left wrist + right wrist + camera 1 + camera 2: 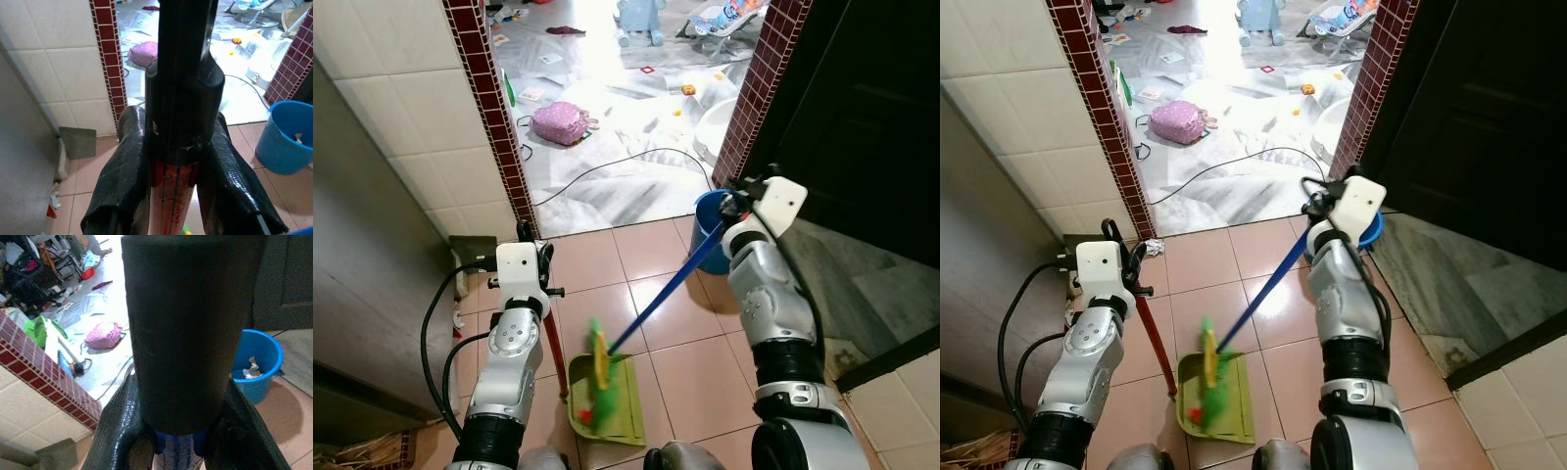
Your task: Sweep floor
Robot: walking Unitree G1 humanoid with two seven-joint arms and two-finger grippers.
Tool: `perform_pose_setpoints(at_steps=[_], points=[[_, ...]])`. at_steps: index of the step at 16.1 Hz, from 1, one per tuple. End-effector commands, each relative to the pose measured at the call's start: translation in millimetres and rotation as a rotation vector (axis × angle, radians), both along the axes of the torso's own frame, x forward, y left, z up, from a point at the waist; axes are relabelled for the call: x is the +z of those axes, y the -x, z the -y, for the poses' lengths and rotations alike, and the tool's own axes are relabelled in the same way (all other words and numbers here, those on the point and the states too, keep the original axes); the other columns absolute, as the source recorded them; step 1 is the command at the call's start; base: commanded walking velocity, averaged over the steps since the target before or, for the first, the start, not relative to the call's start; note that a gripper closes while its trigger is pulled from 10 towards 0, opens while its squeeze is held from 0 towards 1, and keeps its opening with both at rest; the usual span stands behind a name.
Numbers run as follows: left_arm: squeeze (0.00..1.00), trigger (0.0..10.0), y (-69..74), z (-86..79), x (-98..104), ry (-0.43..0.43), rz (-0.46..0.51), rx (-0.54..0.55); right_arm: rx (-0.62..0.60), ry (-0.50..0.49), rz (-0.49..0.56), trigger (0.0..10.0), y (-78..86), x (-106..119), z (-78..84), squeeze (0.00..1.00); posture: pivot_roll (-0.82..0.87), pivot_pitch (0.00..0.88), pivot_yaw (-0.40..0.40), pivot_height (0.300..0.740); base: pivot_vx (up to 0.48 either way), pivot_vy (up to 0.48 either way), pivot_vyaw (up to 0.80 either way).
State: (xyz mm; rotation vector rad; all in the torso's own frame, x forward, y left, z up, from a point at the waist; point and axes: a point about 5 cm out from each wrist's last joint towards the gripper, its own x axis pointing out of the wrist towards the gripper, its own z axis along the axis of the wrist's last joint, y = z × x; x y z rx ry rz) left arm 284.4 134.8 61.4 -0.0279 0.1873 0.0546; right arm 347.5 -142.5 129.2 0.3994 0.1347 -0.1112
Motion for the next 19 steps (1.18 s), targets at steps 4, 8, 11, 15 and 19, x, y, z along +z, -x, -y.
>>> perform_pose_setpoints(at_steps=[4,8,11,15,19], points=[[0.00,10.0,-4.8,-3.6,6,0.003,0.039,0.026,0.214,0.090,0.214,10.0,-14.6,57,-14.0,0.00,-0.03,0.000,0.006,0.740,0.000,0.000,0.00],[0.00,10.0,-3.3,-18.0,9,-0.041,0.059,0.083,0.378,0.238,0.277,10.0,-9.9,64,-2.9,0.00,-0.03,0.000,0.002,0.740,0.000,0.000,0.00],[0.00,10.0,0.4,-28.7,14,-0.026,0.086,0.085,0.316,0.364,0.266,10.0,1.8,45,22.7,0.00,-0.04,0.000,0.000,0.740,0.000,0.000,0.00],[0.00,10.0,0.4,-37.6,27,-0.014,0.131,0.086,0.196,0.456,0.129,10.0,30.7,-9,33.2,0.00,-0.03,0.000,0.007,0.740,0.000,-0.084,-0.11],[0.00,10.0,-3.6,-35.4,31,0.004,0.138,0.073,0.228,0.477,0.160,10.0,34.4,-16,19.8,0.00,-0.04,0.000,0.029,0.740,0.000,-0.408,-0.60]])
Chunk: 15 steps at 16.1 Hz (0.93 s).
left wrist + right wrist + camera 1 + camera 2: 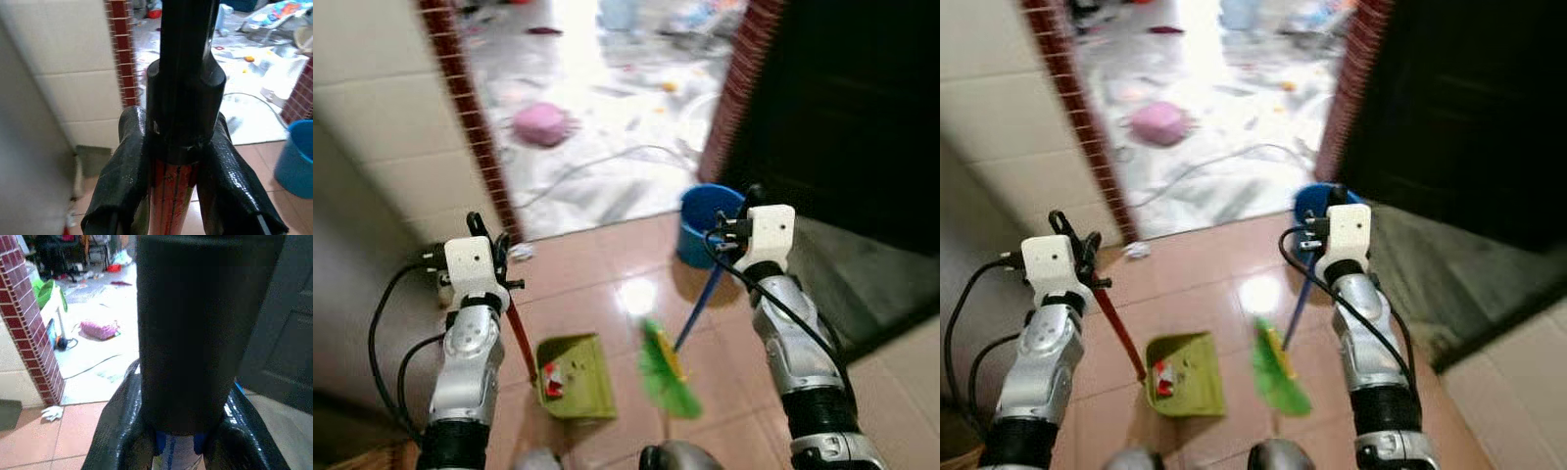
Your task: Sweep floor
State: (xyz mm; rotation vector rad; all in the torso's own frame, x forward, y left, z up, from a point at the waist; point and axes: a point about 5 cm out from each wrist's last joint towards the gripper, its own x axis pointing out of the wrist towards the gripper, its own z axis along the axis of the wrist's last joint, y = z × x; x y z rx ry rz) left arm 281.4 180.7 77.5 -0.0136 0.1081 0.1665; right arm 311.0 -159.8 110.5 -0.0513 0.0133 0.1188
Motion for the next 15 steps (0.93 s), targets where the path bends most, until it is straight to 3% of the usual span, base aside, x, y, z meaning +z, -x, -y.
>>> perform_pose_setpoints(at_steps=[1,4,7,15], points=[[0.00,10.0,-7.0,11.4,15,0.029,0.061,-0.043,-0.001,0.046,0.033,10.0,-2.6,4,1.8,0.00,-0.04,0.000,0.029,0.740,0.000,-0.405,0.00],[0.00,10.0,-6.1,16.6,13,0.037,0.051,-0.054,-0.045,0.073,0.034,10.0,-8.8,5,16.1,0.00,-0.05,0.000,0.028,0.740,0.000,-0.407,0.00],[0.00,10.0,-5.3,17.2,11,0.042,0.044,-0.049,-0.036,0.083,0.035,10.0,-6.7,3,13.9,0.00,-0.05,0.000,0.025,0.740,0.000,-0.407,0.00],[0.00,10.0,-5.6,-5.1,20,-0.022,0.088,0.125,-0.011,0.079,0.037,10.0,-2.5,-3,9.3,0.00,-0.04,0.000,0.015,0.740,0.000,0.000,0.00]])
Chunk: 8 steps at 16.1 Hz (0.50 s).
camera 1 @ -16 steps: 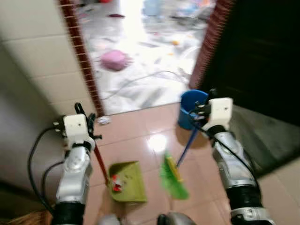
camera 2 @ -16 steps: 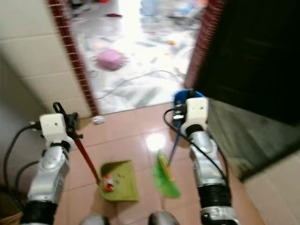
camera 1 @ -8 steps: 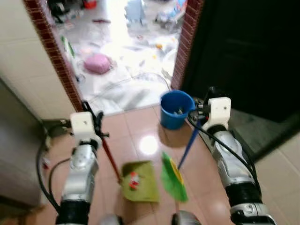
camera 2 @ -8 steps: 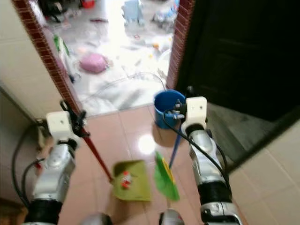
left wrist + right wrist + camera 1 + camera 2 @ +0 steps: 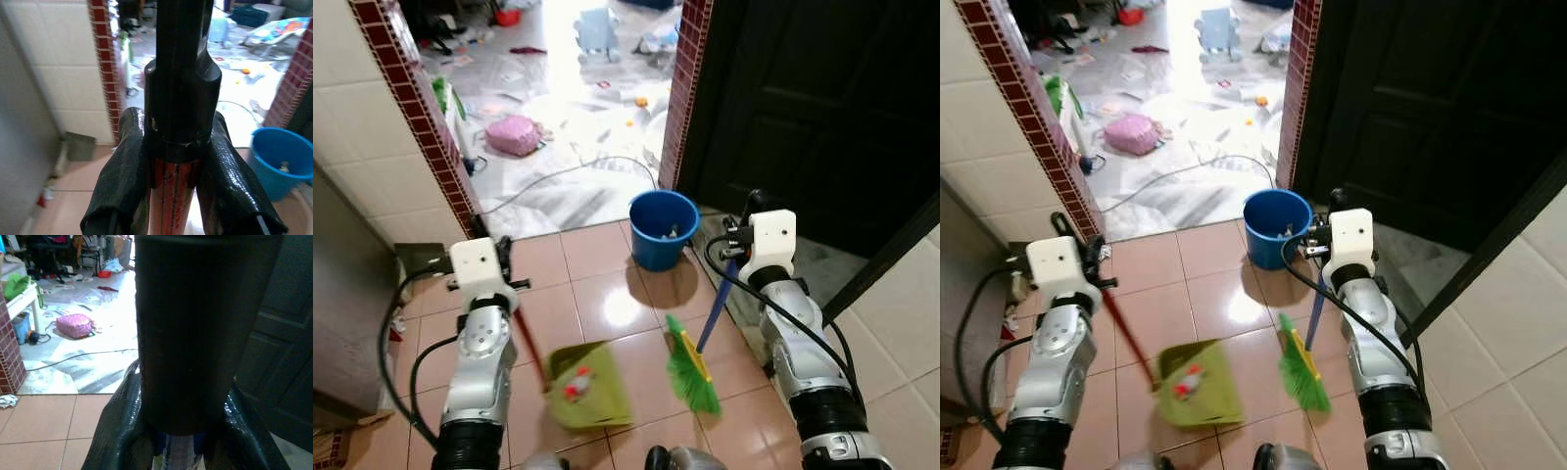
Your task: Sweep floor
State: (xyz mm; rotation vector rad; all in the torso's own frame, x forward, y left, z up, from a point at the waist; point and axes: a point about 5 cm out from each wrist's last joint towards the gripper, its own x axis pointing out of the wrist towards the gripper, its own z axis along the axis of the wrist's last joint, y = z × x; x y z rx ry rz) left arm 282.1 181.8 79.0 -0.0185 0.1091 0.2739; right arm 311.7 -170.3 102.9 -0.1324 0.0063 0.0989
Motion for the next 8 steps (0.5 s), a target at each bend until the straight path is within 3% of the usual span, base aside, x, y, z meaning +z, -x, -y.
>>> perform_pose_setpoints(at_steps=[1,4,8], points=[[0.00,10.0,-4.6,-4.0,19,-0.017,0.096,0.006,0.012,0.000,0.021,10.0,-0.9,3,-2.4,0.00,-0.04,0.000,0.012,0.740,0.000,0.000,0.00],[0.00,10.0,-4.0,-7.0,24,0.022,0.119,0.008,0.010,0.011,0.018,10.0,1.8,0,-5.0,0.00,-0.04,0.000,0.010,0.740,0.099,0.000,0.00],[0.00,10.0,-20.8,-15.8,70,0.051,0.269,0.054,-0.065,0.114,0.000,10.0,2.0,-8,7.8,0.00,-0.04,0.000,0.022,0.740,0.353,0.000,0.00]])
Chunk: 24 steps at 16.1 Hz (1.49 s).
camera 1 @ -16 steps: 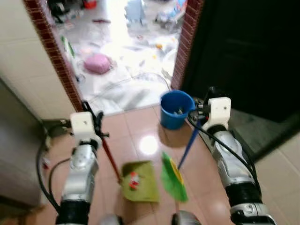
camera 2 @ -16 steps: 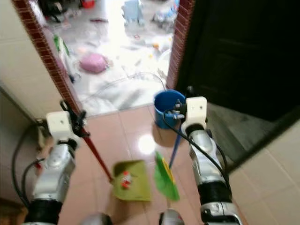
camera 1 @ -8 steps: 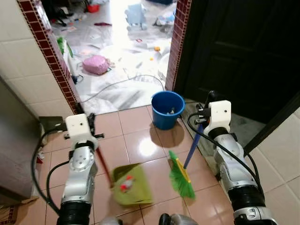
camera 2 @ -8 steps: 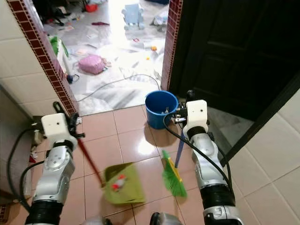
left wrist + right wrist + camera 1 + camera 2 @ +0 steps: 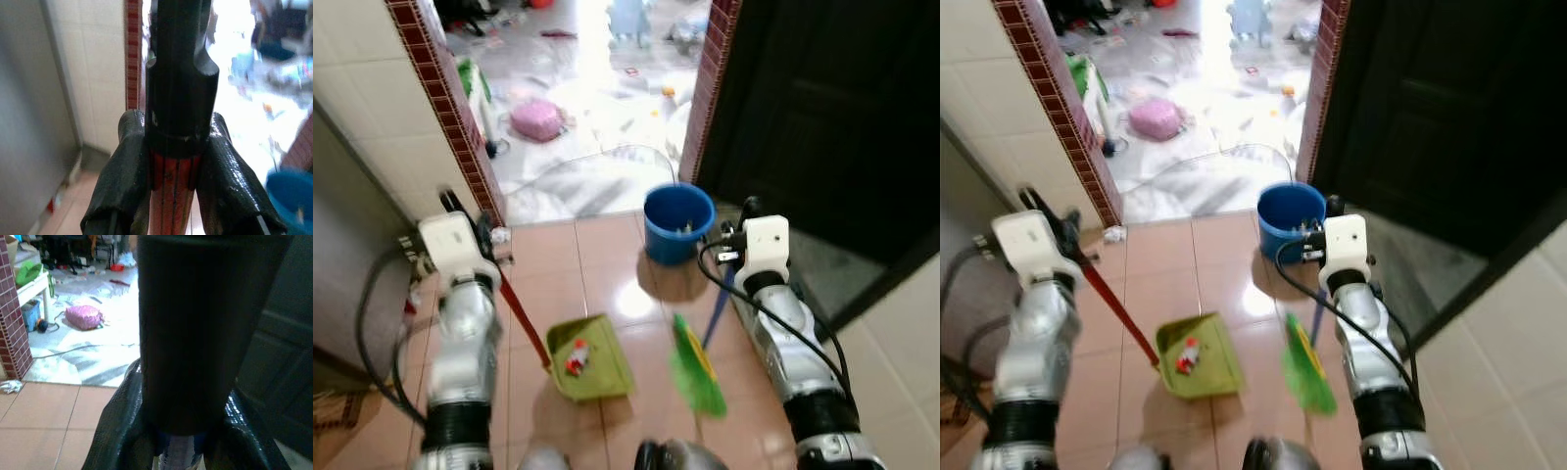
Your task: Sweep floor
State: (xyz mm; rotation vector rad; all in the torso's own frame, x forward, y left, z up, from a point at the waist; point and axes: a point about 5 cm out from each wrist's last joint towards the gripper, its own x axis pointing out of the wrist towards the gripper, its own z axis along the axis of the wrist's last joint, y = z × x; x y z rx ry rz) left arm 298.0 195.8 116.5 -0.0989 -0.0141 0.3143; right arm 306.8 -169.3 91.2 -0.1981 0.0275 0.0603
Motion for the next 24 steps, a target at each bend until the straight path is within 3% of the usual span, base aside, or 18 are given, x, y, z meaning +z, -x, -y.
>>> perform_pose_setpoints(at_steps=[1,6,15,24], points=[[0.00,10.0,-7.5,-3.0,40,-0.005,0.159,0.018,-0.029,0.062,0.018,10.0,-3.5,5,10.4,0.00,-0.04,0.000,0.022,0.740,0.412,0.000,0.00],[0.00,10.0,-19.8,-10.4,91,0.025,0.308,0.044,-0.078,0.079,0.012,10.0,-7.8,3,16.5,0.00,-0.05,0.000,0.024,0.740,0.419,0.000,-0.35],[0.00,10.0,-18.1,-31.0,146,0.044,0.477,0.138,-0.064,0.129,-0.003,10.0,-3.2,-5,20.7,0.00,-0.05,0.000,0.010,0.740,0.423,0.000,0.00],[0.00,10.0,-26.1,-34.5,152,0.037,0.494,0.147,-0.050,0.139,-0.001,10.0,-2.0,-7,21.7,0.00,-0.06,0.000,0.007,0.740,0.434,0.000,0.00]])
